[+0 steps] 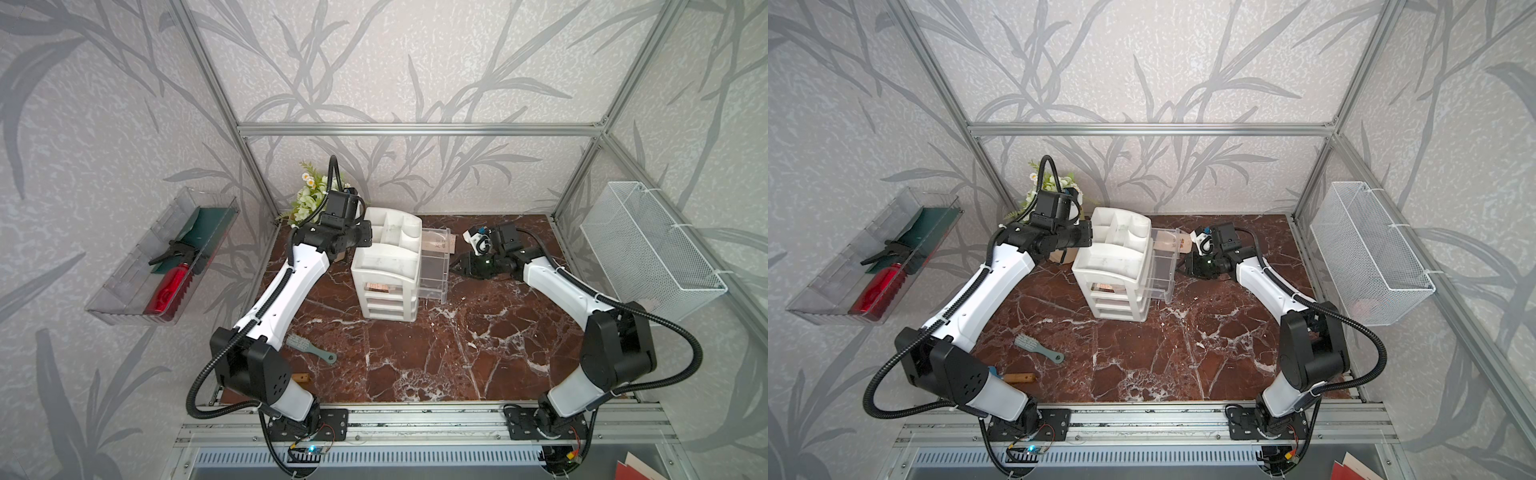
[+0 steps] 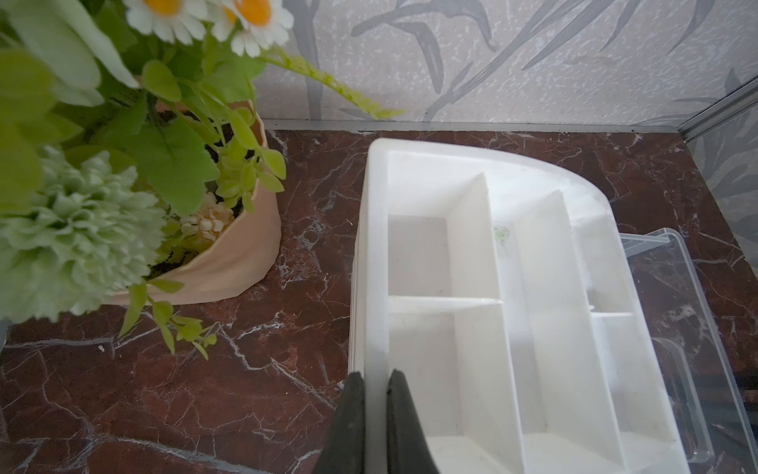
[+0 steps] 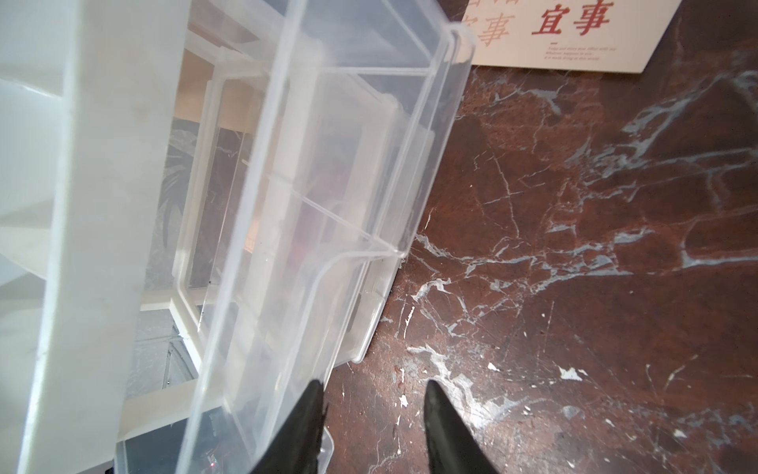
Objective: Take the postcards out of the drawer
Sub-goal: Close the drawer in the storage box.
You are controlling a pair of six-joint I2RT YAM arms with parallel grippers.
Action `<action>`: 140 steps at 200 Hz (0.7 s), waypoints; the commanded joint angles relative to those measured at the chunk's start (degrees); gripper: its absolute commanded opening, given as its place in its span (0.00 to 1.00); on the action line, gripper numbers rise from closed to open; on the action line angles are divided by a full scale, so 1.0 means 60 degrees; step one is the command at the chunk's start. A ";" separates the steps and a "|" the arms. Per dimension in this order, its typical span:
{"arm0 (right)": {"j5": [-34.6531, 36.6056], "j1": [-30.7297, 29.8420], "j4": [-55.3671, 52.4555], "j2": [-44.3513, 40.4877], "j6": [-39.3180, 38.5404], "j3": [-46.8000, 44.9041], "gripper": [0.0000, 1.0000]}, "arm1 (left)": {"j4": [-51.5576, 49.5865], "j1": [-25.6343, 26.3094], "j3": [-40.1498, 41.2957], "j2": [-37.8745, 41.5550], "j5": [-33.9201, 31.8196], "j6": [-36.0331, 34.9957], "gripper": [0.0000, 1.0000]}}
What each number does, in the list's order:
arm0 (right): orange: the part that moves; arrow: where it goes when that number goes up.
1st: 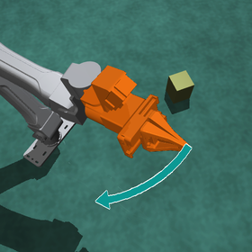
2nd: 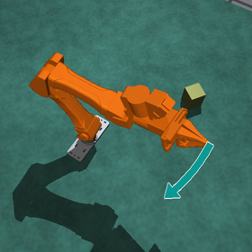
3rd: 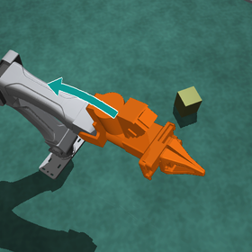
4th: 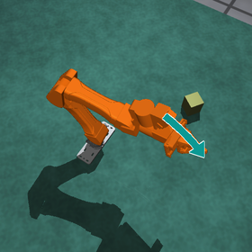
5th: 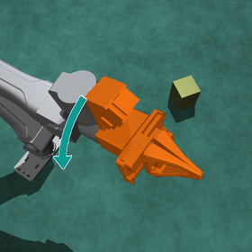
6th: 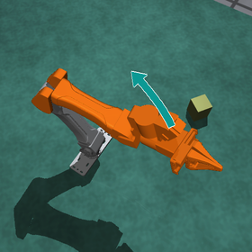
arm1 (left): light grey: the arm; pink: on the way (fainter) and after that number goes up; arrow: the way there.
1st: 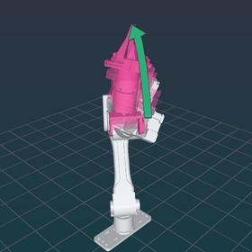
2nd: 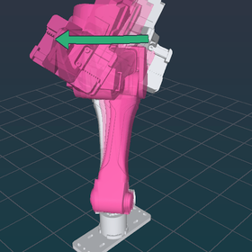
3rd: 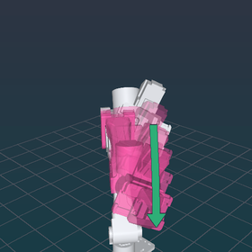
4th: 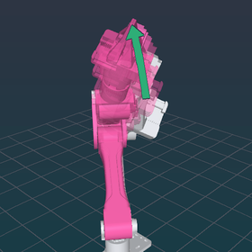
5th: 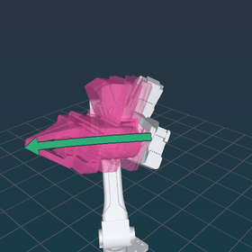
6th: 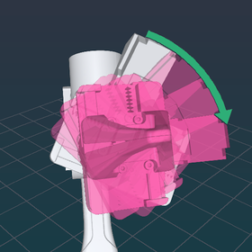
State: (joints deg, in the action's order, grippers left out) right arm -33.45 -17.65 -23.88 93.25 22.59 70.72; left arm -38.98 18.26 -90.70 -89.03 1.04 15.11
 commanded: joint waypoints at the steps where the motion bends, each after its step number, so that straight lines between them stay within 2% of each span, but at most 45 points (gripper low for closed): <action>1: -0.0825 -0.0302 0.0667 -0.0082 -0.0061 0.0143 0.41 | -0.0281 0.0226 0.0113 -0.0268 0.0696 -0.0039 0.01; 96: -0.1104 -0.0623 0.0722 0.0703 -0.0168 0.0759 0.41 | -0.0417 0.0464 0.0040 -0.0498 0.1037 -0.0369 0.00; 140: -0.1161 -0.1037 0.0797 0.1564 -0.0057 0.1428 0.41 | -0.0565 0.0495 0.0012 -0.0509 0.0898 -0.0410 0.00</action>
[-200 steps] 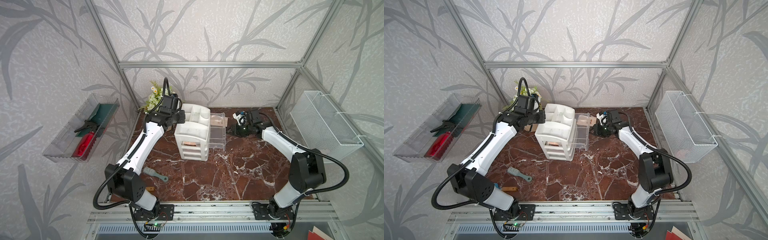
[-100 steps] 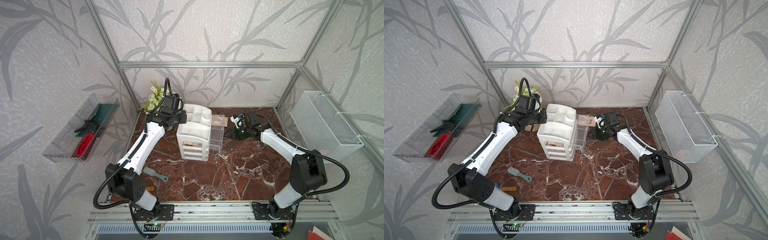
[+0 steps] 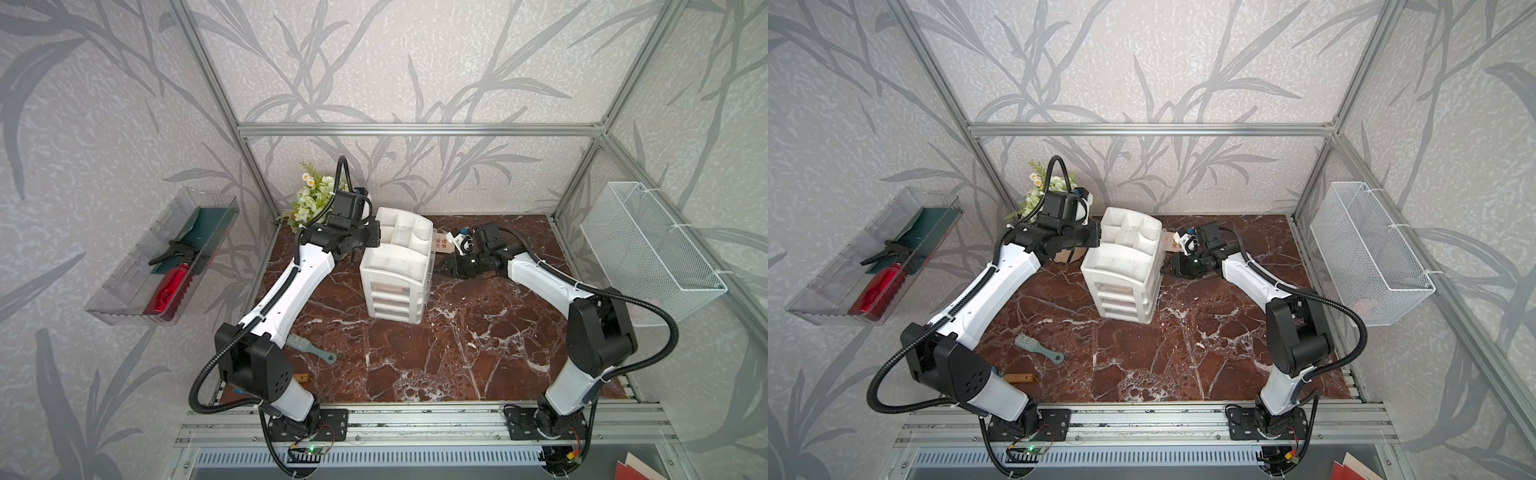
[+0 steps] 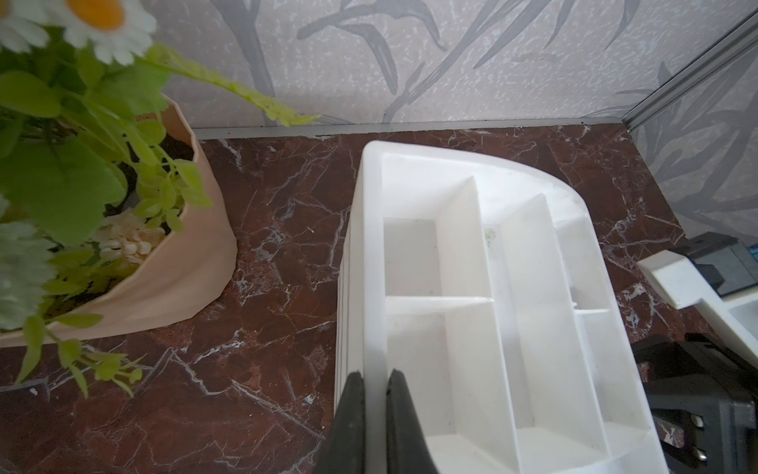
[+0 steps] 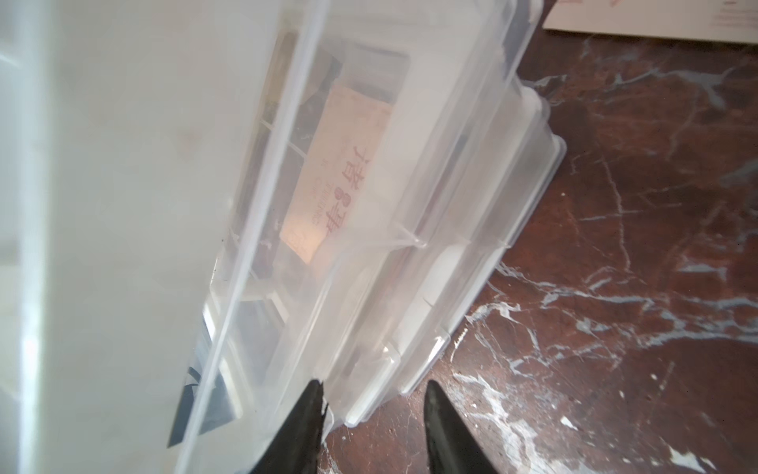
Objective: Take the postcards out of the drawer
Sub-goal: Close the drawer in the storage box.
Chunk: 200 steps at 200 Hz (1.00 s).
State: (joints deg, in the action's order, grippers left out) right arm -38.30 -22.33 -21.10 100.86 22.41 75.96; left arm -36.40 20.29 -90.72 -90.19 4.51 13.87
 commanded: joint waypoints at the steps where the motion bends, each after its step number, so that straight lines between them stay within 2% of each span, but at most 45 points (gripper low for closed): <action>1: -0.0361 -0.0267 0.0344 0.0312 -0.0022 0.0568 0.41 | -0.1009 0.0159 0.0017 -0.0317 0.0318 -0.0202 0.00; 51: -0.0707 -0.0638 0.0753 0.0797 0.0279 0.0934 0.41 | -0.1136 0.0162 0.0074 -0.0231 0.0036 -0.0208 0.00; 89: -0.0596 -0.0554 0.0894 0.0620 0.0339 0.0563 0.41 | -0.1242 0.0133 0.0119 -0.0144 -0.0447 -0.0187 0.10; 143: -0.1068 0.0128 0.2400 0.0050 0.1182 -0.0945 0.42 | -0.1412 0.0119 -0.0206 -0.0295 -0.0726 -0.0274 0.22; 164: -0.1070 0.0190 0.2688 -0.0037 0.1242 -0.1343 0.43 | -0.1512 0.0097 -0.0373 -0.0385 -0.0815 -0.0319 0.21; 200: -0.1496 0.0321 0.4203 0.0034 0.2066 -0.2267 0.44 | -0.1692 0.0100 -0.0510 -0.0439 -0.0924 -0.0407 0.06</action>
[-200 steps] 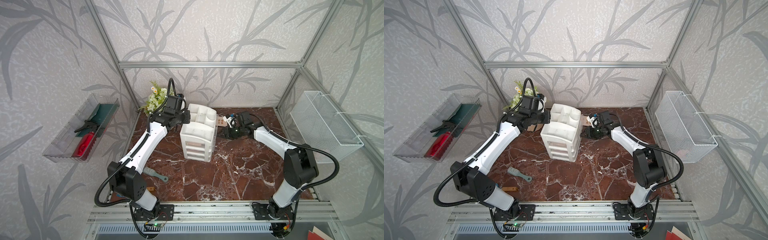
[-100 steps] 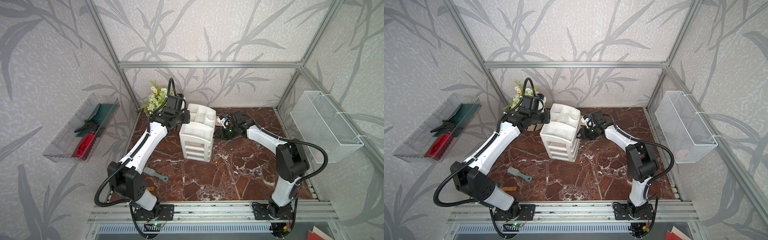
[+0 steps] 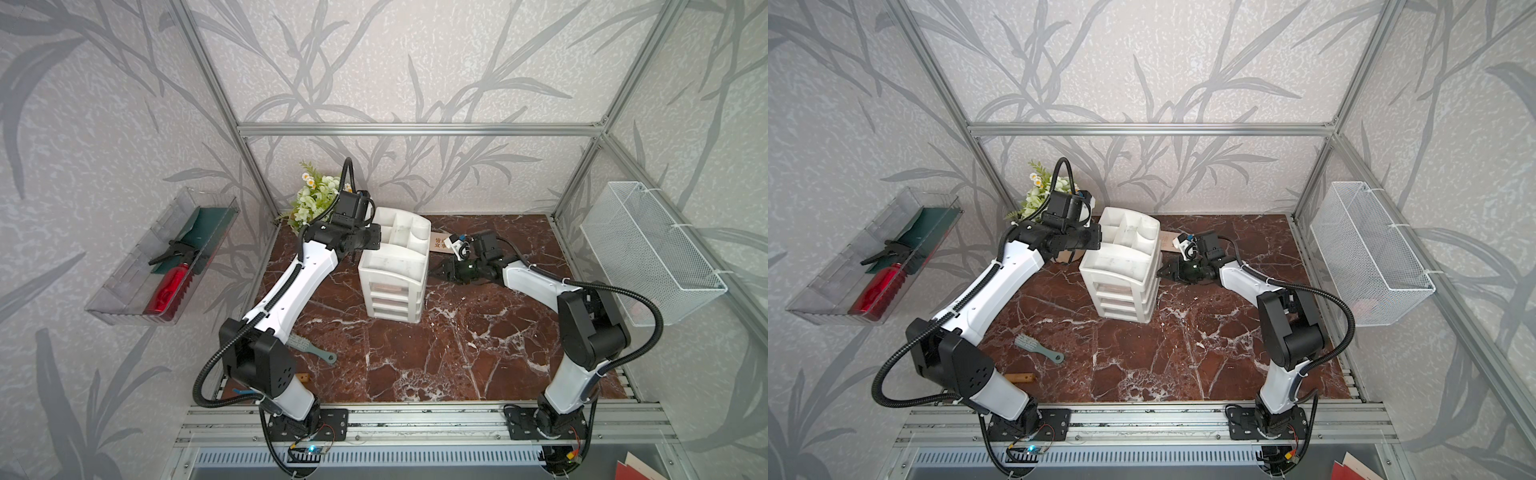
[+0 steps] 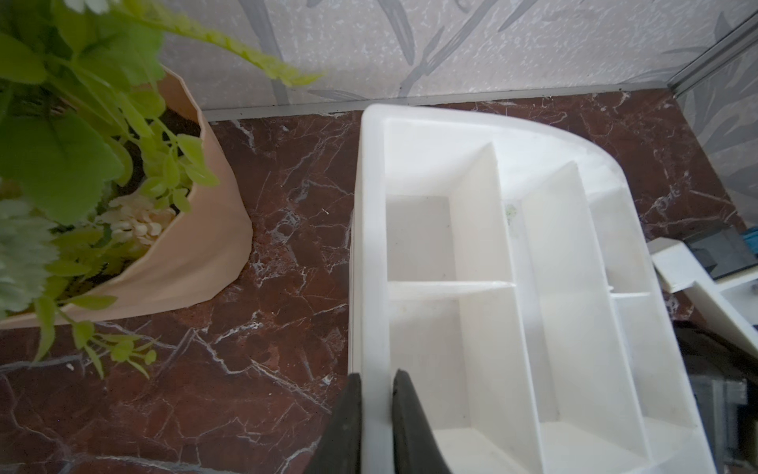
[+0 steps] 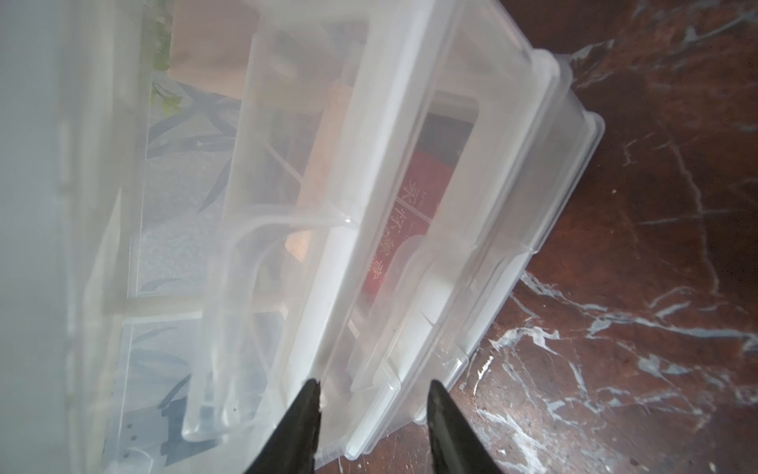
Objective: Take the postcards out of the drawer
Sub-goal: Close the drawer in the storage box.
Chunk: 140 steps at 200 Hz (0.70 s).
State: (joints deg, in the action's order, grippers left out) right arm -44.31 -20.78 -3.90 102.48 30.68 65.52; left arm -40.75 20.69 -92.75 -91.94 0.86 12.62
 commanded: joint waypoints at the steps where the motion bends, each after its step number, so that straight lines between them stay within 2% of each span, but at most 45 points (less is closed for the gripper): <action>1: -0.0517 0.0071 0.1411 -0.0227 0.0710 -0.0559 0.44 | -0.0969 0.0029 -0.0171 -0.0146 -0.0325 -0.0199 0.06; 23: -0.0763 0.0108 0.2545 -0.0112 0.1456 -0.1097 0.44 | -0.1107 -0.0004 -0.0175 -0.0123 -0.0449 -0.0277 0.00; 69: -0.1148 0.0123 0.5455 0.0300 0.3118 -0.2126 0.46 | -0.1441 -0.0093 0.0152 0.0259 -0.0799 -0.0505 0.00; 140: -0.1483 0.0095 0.9594 0.1514 0.5472 -0.2683 0.54 | -0.1340 -0.0123 0.0791 0.0893 -0.0756 -0.0683 0.00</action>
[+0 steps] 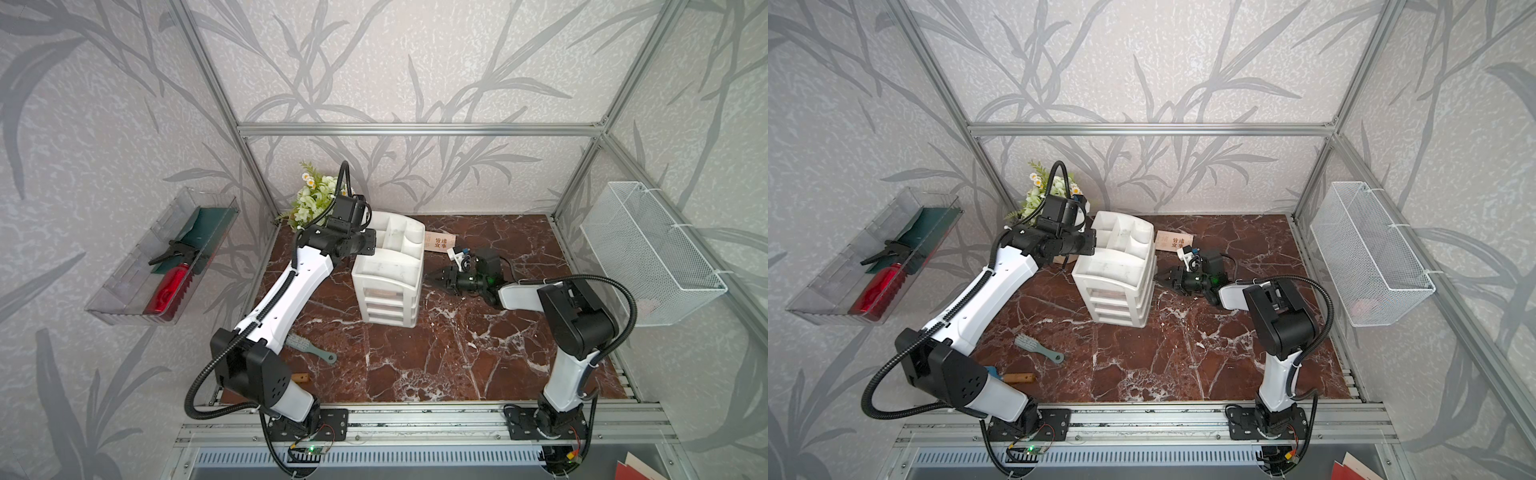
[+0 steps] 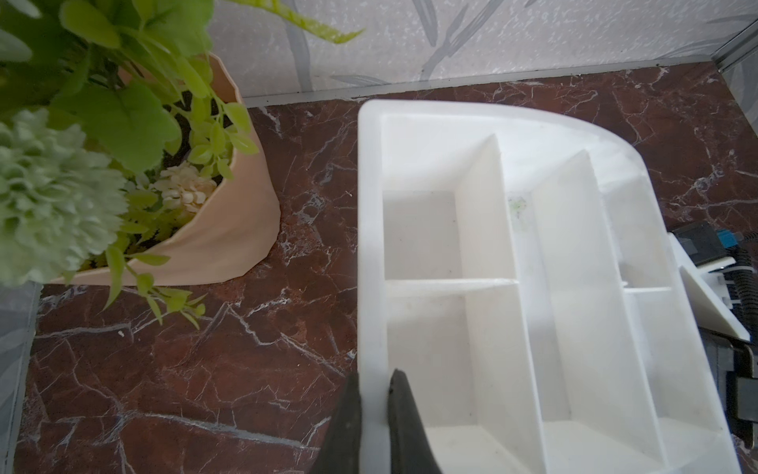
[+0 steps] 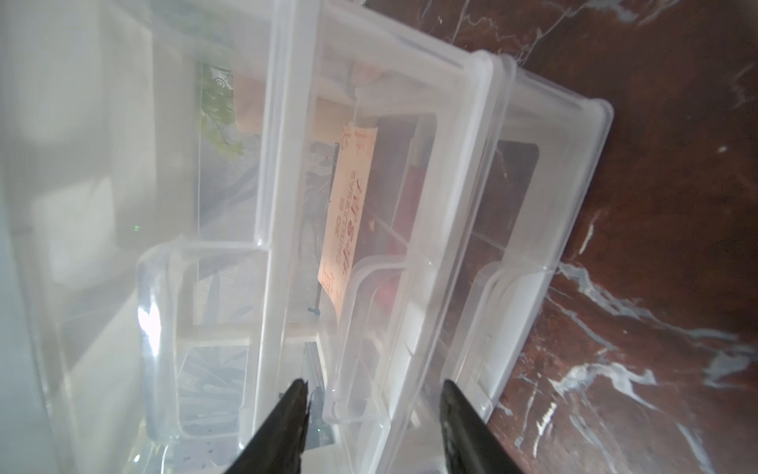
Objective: Take the postcards out of the drawer
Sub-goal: Close the drawer in the storage box, then open the drawer in the storage box.
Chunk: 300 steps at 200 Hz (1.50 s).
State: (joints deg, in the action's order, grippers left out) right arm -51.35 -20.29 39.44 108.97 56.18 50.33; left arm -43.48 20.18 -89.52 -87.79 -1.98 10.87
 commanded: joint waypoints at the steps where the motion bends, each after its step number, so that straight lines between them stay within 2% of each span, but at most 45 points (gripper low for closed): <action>1: -0.0314 0.0014 0.2447 0.0452 0.1253 -0.0153 0.54 | -0.0891 -0.0039 0.0254 0.0202 -0.0284 -0.0384 0.00; 32: -0.0346 -0.0030 0.4137 0.0984 0.2214 -0.0285 0.56 | -0.0882 -0.0039 0.0314 0.0162 -0.0260 -0.0362 0.00; 69: -0.0383 -0.0140 0.5059 0.1305 0.2755 -0.0302 0.58 | -0.0870 -0.0040 0.0335 0.0114 -0.0227 -0.0342 0.00; 190: -0.0412 -0.0594 0.5009 0.1439 0.2790 -0.0060 0.59 | -0.0824 -0.0039 0.0330 0.0117 -0.0155 -0.0306 0.00; 300: -0.0513 -0.0743 0.5387 0.1482 0.3220 0.0093 0.54 | -0.0801 -0.0030 0.0438 0.0042 -0.0110 -0.0288 0.00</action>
State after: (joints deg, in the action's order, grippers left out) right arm -53.17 -24.08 68.73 117.01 75.11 49.01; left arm -43.24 20.18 -88.97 -87.39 -1.89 10.68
